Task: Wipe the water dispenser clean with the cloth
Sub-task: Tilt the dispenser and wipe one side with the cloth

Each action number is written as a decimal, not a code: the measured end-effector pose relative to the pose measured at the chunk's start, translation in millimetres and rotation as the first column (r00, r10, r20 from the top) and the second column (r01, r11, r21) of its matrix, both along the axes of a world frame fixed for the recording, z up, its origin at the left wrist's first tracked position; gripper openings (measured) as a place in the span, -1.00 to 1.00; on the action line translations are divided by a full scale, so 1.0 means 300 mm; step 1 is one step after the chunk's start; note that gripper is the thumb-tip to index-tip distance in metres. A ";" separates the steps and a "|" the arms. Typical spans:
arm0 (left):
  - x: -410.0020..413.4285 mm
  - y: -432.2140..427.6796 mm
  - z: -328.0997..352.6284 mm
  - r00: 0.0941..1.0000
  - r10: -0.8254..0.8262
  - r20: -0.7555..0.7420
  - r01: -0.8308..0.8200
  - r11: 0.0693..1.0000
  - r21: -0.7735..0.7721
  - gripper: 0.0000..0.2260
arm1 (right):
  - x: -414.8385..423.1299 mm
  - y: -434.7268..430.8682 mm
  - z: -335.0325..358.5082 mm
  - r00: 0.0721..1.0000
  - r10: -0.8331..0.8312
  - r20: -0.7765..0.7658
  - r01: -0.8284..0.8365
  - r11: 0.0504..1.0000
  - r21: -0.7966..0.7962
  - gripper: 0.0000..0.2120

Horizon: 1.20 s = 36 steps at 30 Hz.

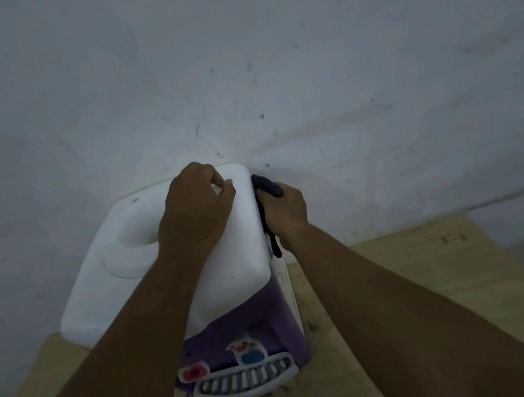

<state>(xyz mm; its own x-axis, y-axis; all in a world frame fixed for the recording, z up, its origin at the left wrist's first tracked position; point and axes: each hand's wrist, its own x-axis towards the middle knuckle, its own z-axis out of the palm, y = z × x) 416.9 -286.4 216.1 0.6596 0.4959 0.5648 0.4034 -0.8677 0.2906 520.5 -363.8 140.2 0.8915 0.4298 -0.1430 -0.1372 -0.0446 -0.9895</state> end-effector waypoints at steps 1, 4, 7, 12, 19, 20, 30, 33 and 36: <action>-0.002 -0.004 0.003 1.000 0.003 -0.004 -0.003 1.000 0.001 -0.86 | 0.001 -0.003 -0.008 1.000 0.020 0.020 -0.019 0.999 -0.044 -0.75; -0.002 -0.010 0.004 1.000 0.005 -0.011 -0.005 1.000 0.007 -0.86 | -0.016 -0.033 -0.054 0.996 0.085 0.003 -0.084 0.990 -0.113 -0.74; 0.000 -0.012 0.007 1.000 0.013 -0.009 -0.013 1.000 0.000 -0.86 | -0.060 -0.083 -0.082 0.991 0.097 -0.093 -0.098 0.995 -0.008 -0.80; 0.000 -0.015 0.011 0.999 0.022 -0.028 -0.022 1.000 -0.003 -0.87 | -0.177 -0.187 -0.045 0.977 0.109 -0.184 -0.055 0.960 0.274 -0.90; 0.001 -0.009 0.008 0.998 0.034 -0.047 -0.036 0.999 -0.033 -0.89 | -0.338 -0.307 -0.004 0.983 0.101 -0.154 -0.015 0.878 0.479 -0.84; 0.002 -0.007 0.011 0.999 0.031 -0.045 -0.032 0.999 -0.040 -0.90 | -0.347 -0.315 0.010 0.988 0.100 -0.119 -0.030 0.875 0.484 -0.82; 0.005 0.010 0.037 0.999 0.031 0.016 -0.028 0.986 -0.162 -0.87 | -0.313 -0.323 0.036 0.681 0.159 0.715 -0.265 0.964 0.038 -0.68; 0.000 0.008 0.038 1.000 0.014 0.020 -0.010 0.983 -0.184 -0.86 | -0.321 -0.341 0.038 0.555 0.223 0.801 -0.310 0.949 -0.050 -0.65; -0.006 0.001 0.038 1.000 -0.001 0.005 0.002 0.983 -0.183 -0.88 | -0.321 -0.365 0.038 0.428 0.233 0.873 -0.372 0.926 -0.064 -0.73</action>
<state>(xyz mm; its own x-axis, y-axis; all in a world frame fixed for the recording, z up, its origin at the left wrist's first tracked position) 415.2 -286.1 227.5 0.6580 0.5898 0.4681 0.3998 -0.8004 0.4466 424.2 -473.4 151.5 0.3397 0.6482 0.6815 0.7725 0.2209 -0.5953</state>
